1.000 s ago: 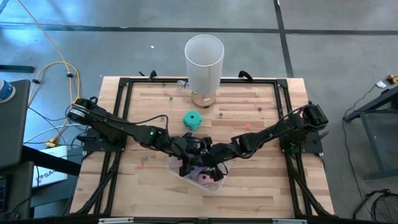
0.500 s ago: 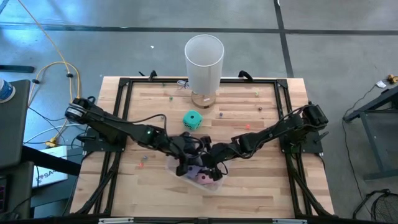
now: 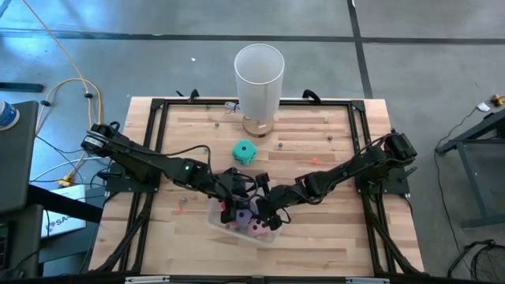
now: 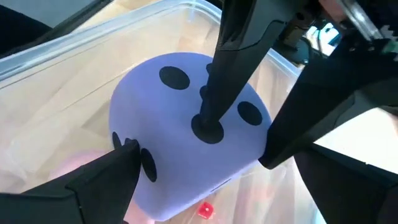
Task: Pick & Place Dice
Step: Put the big purple dice into the transparent bin
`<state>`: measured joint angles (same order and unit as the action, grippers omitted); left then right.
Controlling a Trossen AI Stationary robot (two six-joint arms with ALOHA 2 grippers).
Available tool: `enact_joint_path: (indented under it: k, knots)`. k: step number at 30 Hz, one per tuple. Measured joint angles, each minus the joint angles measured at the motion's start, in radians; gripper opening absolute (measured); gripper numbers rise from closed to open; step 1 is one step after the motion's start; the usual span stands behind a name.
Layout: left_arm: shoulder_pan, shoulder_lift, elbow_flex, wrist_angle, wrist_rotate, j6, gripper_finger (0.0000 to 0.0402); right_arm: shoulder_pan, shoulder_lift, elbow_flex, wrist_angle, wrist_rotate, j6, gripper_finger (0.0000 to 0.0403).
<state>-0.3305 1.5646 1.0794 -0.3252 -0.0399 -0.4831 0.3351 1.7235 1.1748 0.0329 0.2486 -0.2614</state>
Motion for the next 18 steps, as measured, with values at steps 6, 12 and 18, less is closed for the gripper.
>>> enact_joint_path:
  k: [6, 12, 18]
  knots:
    - [0.003, 0.002, -0.003, 0.000, -0.010, -0.008, 0.0186, 0.046, -0.015, 0.003, 0.005, 0.215, -0.037, 0.0398]
    - [0.010, 0.005, -0.004, 0.002, 0.005, -0.014, 0.0186, 0.088, -0.085, 0.012, 0.033, 0.375, -0.025, 0.0397]
    - [0.010, 0.001, -0.004, 0.014, -0.002, -0.010, 0.0186, 0.146, -0.110, 0.010, 0.017, 0.373, -0.014, 0.0396]
